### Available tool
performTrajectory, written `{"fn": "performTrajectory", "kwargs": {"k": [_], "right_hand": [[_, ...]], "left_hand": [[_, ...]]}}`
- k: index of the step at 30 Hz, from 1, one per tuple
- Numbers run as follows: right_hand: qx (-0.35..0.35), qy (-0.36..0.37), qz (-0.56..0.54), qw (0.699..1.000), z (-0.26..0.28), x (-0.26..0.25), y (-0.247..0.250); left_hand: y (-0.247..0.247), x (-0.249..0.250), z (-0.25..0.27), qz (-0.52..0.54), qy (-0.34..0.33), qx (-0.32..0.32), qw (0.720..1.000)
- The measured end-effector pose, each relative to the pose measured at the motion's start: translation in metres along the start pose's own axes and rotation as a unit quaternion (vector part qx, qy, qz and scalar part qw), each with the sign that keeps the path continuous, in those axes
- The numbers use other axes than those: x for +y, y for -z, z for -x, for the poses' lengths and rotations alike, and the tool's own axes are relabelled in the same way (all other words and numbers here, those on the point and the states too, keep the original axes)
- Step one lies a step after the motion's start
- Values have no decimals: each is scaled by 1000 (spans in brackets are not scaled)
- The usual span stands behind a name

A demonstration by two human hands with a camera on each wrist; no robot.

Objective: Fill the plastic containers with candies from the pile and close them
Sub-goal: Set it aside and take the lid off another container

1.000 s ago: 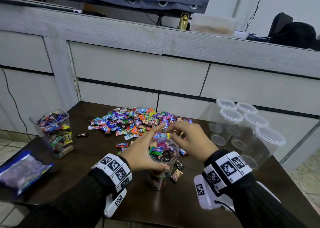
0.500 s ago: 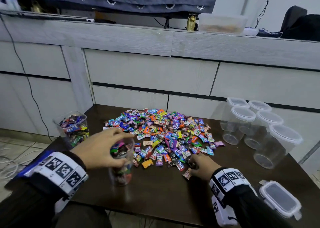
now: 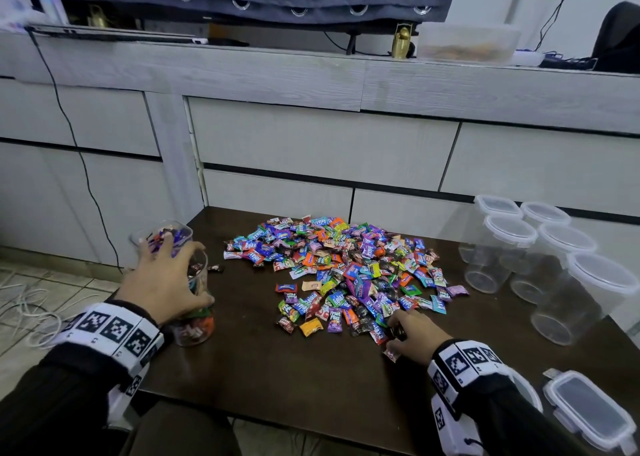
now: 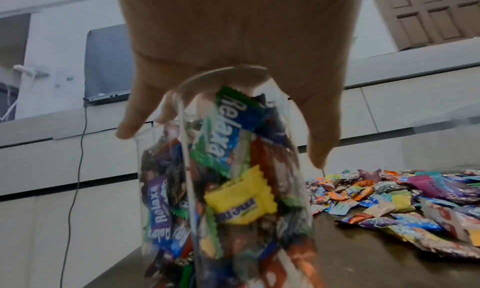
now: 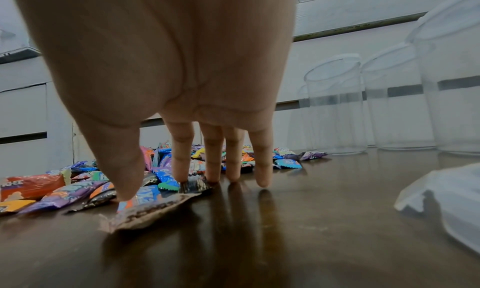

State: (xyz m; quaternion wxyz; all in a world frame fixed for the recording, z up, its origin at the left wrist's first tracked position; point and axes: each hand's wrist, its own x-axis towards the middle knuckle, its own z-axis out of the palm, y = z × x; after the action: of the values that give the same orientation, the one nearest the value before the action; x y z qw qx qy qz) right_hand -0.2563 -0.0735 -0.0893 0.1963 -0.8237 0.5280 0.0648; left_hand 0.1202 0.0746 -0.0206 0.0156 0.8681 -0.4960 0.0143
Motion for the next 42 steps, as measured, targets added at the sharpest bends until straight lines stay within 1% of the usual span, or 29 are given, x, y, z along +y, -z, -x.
{"fn": "performTrajectory", "kwargs": {"k": [4,12,15,18,20,21,22,24,25,26,28,30,32,34,36,39,40,42], "right_hand": [[-2,4,-7,1000,-2,2,0],[-2,12,-3,1000,-2,5,0],[-4,18,-4,1000,-1,4,1],[1,31,-4,1000,4,4,5],[34,48,-13,998,9,7,12],[62,57,-21,996,12,9,18],[94,65,-30,993,16,13,26],[173,77,-43,981,23,22,45],[216,76,-41,973,27,28,57],[256,68,-38,964,30,34,68],[324,36,-34,945,36,49,89],[376,-8,-24,926,40,66,107],[404,-77,-4,912,43,87,122],[413,-161,11,896,45,108,132],[405,-230,19,885,47,130,137],[345,-319,35,882,47,161,137],[324,-340,33,882,47,170,135],[300,-354,13,886,46,185,130]], "left_hand": [[-6,-10,-17,27,-7,21,999],[-3,-38,-39,18,-57,6,998],[-2,-41,-43,3,-59,5,998],[0,-41,-43,-27,-46,-2,999],[3,-38,-40,-37,-34,8,999],[5,-35,-38,-34,-35,32,998],[6,-28,-34,-31,-49,70,996],[6,-11,-25,-12,-117,151,982],[4,3,-21,4,-157,172,972],[0,19,-16,18,-192,171,966],[-15,55,-4,24,-239,122,963],[-34,93,6,13,-270,64,961],[-53,126,13,27,-271,8,962],[-67,151,19,56,-248,-49,966],[-77,170,22,57,-226,-100,967],[-83,184,23,29,-217,-151,964],[-83,186,23,23,-219,-159,962],[-84,187,23,22,-224,-170,959]]}}
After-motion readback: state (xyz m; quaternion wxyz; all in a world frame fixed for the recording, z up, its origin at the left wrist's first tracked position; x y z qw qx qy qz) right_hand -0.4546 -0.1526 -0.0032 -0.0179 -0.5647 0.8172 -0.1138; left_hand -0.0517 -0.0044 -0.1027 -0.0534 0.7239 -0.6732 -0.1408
